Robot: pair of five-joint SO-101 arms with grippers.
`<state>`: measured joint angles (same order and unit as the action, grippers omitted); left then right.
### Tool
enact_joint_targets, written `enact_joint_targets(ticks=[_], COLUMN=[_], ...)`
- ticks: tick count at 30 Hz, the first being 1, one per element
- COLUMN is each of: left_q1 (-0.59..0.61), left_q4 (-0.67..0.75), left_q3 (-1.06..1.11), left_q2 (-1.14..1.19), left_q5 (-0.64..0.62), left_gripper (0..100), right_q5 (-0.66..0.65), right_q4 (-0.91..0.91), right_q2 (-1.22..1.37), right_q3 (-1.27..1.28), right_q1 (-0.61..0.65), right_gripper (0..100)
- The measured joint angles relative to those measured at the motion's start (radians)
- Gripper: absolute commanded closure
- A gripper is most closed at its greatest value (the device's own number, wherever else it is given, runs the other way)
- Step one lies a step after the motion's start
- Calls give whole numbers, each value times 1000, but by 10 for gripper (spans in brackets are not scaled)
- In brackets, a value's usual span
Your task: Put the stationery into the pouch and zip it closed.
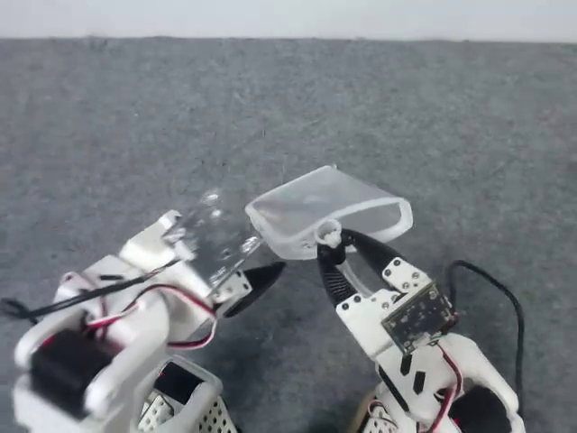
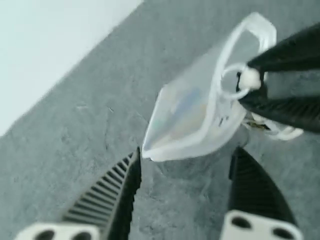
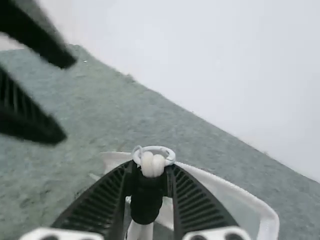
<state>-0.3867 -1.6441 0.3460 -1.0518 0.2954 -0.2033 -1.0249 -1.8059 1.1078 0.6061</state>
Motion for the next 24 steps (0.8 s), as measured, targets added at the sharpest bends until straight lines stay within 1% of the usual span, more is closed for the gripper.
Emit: enact_joint_targets(ticks=[5, 7, 13, 17, 24], left_q1=[-6, -6, -72, -103, -103], left_q4=[81, 123, 238, 308, 499], left_q3=[132, 186, 350, 419, 546], left_q2=[-49, -78, -118, -129, -129], left_q5=[0, 0, 0, 0, 18], left_gripper=[727, 711, 705, 705, 706], right_q5=[3, 3, 3, 3, 3], right_q4=[6, 6, 6, 6, 6], right_q2=[3, 2, 2, 0, 0], right_q3=[-9, -9, -9, -11, -11], right_q1=[-9, -9, -11, -61, -91], right_gripper=[993, 993, 993, 993, 993])
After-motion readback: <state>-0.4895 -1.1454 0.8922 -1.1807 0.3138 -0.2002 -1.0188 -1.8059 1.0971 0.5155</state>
